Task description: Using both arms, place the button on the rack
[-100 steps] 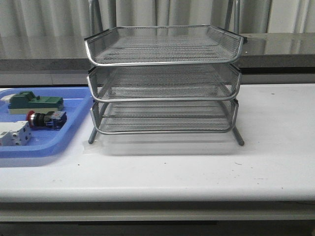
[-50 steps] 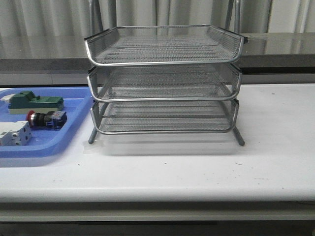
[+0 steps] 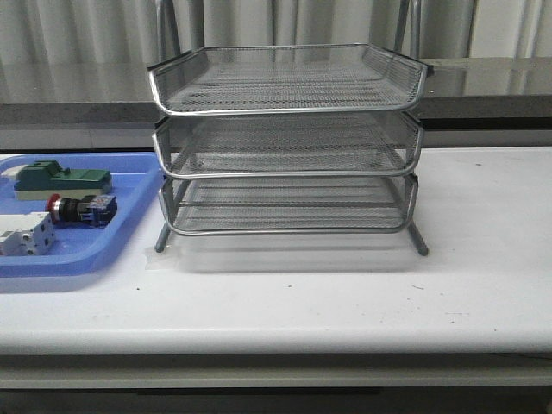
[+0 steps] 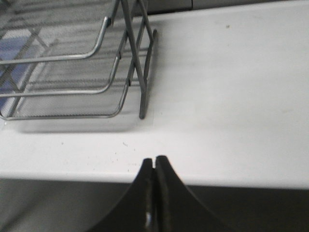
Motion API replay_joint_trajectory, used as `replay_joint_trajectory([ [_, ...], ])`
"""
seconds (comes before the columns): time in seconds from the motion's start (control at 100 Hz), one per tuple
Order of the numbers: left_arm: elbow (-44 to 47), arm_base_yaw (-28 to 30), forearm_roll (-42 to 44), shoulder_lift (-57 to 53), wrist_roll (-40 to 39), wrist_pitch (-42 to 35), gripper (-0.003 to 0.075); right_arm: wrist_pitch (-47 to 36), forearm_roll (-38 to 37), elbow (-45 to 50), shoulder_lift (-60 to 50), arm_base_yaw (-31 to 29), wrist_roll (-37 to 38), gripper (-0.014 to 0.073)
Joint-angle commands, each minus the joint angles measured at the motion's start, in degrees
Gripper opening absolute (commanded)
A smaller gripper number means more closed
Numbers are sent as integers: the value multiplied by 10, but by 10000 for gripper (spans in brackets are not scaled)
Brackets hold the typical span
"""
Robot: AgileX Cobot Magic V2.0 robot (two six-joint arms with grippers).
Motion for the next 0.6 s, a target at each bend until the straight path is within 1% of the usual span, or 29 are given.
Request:
replay_joint_trajectory([
  [0.0, 27, 2, -2, -19, -7, -46, -20, -3, 14, -51, 62, -3, -1, -60],
  [0.1, 27, 2, -2, -19, -7, -46, -20, -13, 49, -63, 112, -3, -1, -60],
  [0.35, 27, 2, -2, -19, -7, -46, -20, -27, 205, -63, 214, -3, -1, -60],
  [0.43, 27, 2, -2, -19, -7, -46, -20, -32, 237, -63, 245, -3, -1, -55],
  [0.5, 27, 2, -2, -19, -7, -46, -20, -37, 264, -63, 271, -3, -3, -20],
  [0.59, 27, 2, -2, -19, -7, -46, -20, -46, 304, -63, 298, -3, -23, 97],
])
